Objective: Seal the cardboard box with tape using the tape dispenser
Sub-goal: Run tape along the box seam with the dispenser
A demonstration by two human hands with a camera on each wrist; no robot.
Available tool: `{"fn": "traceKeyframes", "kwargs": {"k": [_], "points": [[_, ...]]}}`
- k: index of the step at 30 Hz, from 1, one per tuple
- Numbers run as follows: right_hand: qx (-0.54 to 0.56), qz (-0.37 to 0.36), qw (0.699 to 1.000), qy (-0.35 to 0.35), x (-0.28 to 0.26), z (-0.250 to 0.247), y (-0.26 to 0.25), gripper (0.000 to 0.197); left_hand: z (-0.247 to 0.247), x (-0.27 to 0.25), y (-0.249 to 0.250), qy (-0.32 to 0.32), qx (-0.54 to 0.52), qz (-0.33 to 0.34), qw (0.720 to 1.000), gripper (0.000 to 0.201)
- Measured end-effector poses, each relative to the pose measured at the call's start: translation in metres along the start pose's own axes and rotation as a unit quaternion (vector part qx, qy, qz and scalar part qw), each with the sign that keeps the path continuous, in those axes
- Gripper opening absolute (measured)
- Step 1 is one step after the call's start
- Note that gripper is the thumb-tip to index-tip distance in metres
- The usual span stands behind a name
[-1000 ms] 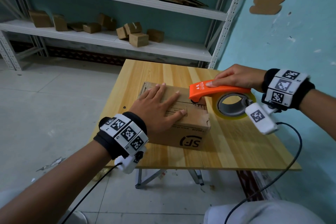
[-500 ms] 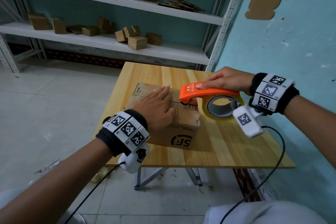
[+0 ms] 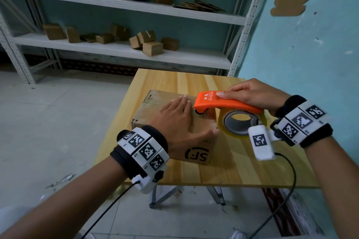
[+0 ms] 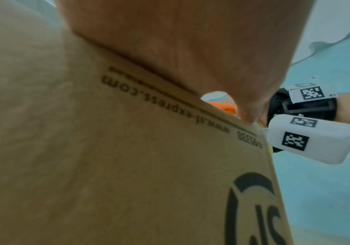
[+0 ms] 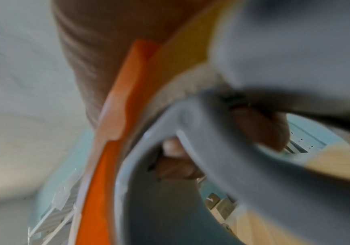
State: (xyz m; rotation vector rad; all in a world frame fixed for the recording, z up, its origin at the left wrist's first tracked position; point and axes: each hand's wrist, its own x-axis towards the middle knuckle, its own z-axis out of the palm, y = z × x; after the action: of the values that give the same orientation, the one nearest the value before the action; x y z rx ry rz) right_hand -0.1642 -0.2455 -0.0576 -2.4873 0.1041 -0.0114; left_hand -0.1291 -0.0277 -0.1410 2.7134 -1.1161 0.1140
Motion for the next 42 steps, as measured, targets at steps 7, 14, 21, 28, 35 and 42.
{"fn": "traceKeyframes", "kwargs": {"k": [7,14,21,28,35,42], "points": [[0.024,-0.002,1.000,-0.009,0.001,-0.004,0.003,0.038,0.003,0.004,0.008,0.011,0.020,-0.011,1.000,0.114],[0.048,-0.003,0.999,-0.016,-0.002,-0.001,0.005,0.043,-0.001,0.004,0.003,-0.003,0.007,0.028,1.000,0.105],[0.046,0.005,0.999,-0.024,-0.007,0.002,-0.001,0.037,-0.005,0.008,0.005,-0.037,-0.022,0.018,0.999,0.110],[-0.051,0.029,0.998,-0.037,-0.004,0.001,-0.012,0.060,0.004,0.005,0.003,0.004,-0.001,0.033,0.999,0.111],[-0.112,0.077,0.986,-0.098,0.003,-0.005,-0.015,0.065,0.004,0.004,0.003,0.020,0.009,0.039,0.999,0.106],[-0.068,0.090,0.987,-0.117,0.004,-0.007,-0.018,0.071,0.002,0.003,0.004,0.035,0.017,0.054,0.998,0.104]]}}
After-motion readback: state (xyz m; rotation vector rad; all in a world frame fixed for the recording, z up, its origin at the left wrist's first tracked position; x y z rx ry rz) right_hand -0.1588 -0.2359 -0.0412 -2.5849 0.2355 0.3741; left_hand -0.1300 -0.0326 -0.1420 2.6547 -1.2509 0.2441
